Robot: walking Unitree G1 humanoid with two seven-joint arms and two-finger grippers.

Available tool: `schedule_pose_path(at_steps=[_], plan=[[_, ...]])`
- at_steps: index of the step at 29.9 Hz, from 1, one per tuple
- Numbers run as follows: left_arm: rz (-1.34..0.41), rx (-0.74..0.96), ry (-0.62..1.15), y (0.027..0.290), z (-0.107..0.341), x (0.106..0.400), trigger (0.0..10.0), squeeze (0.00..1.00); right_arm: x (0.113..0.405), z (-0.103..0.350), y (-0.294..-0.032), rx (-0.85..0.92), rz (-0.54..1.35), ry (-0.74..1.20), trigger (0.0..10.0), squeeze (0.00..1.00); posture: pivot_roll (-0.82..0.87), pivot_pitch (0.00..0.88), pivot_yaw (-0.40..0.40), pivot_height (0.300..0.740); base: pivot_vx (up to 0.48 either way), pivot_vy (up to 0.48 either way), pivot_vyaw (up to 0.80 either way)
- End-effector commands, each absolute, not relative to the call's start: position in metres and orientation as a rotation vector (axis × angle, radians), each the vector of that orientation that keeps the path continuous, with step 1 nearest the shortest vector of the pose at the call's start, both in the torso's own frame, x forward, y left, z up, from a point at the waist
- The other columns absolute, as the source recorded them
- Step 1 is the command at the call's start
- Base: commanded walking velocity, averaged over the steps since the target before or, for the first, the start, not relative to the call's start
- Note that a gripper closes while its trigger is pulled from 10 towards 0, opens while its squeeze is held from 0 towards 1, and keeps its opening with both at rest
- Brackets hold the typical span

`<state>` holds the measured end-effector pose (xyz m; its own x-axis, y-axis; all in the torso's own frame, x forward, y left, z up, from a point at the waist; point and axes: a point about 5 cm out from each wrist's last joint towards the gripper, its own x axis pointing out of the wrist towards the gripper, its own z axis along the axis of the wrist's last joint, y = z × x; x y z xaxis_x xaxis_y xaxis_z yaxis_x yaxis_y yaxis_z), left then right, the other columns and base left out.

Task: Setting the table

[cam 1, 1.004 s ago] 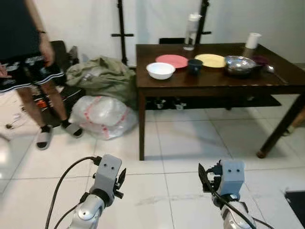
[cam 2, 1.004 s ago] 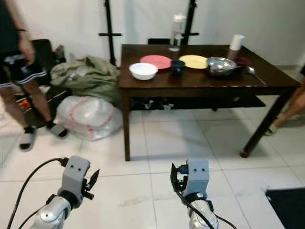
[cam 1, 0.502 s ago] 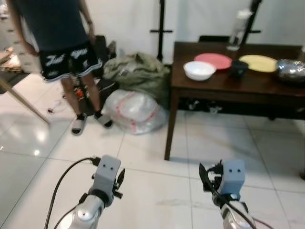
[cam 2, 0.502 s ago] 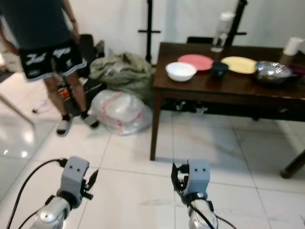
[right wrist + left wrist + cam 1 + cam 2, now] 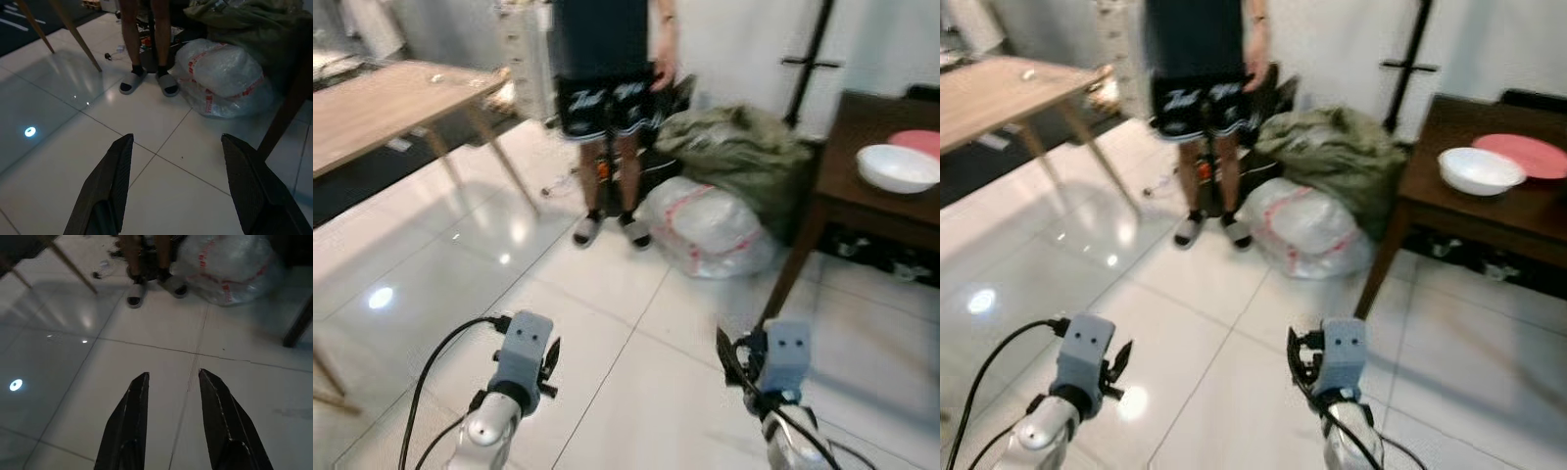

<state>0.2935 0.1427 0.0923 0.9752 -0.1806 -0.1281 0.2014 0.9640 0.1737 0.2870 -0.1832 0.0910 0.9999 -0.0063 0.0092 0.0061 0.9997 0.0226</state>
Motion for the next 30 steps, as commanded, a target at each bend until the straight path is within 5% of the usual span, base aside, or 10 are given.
schedule_pose_path(at_steps=[1,16,30], plan=[[-0.178,0.2,0.142,0.147,0.086,0.291,10.0,0.0,0.284,0.084,-0.182,0.031,-0.008,0.018,10.0,0.0,0.04,0.084,0.088,0.74,0.0,0.0,0.79],[-0.071,0.204,0.118,0.156,0.092,0.301,10.0,0.0,0.285,0.089,-0.182,0.016,-0.019,-0.007,10.0,0.0,0.04,0.084,0.087,0.74,0.119,0.0,0.78],[-0.03,0.189,0.12,0.158,0.093,0.307,10.0,0.0,0.292,0.109,-0.178,0.035,-0.017,-0.084,10.0,0.0,0.03,0.083,0.086,0.74,0.48,0.0,0.0]])
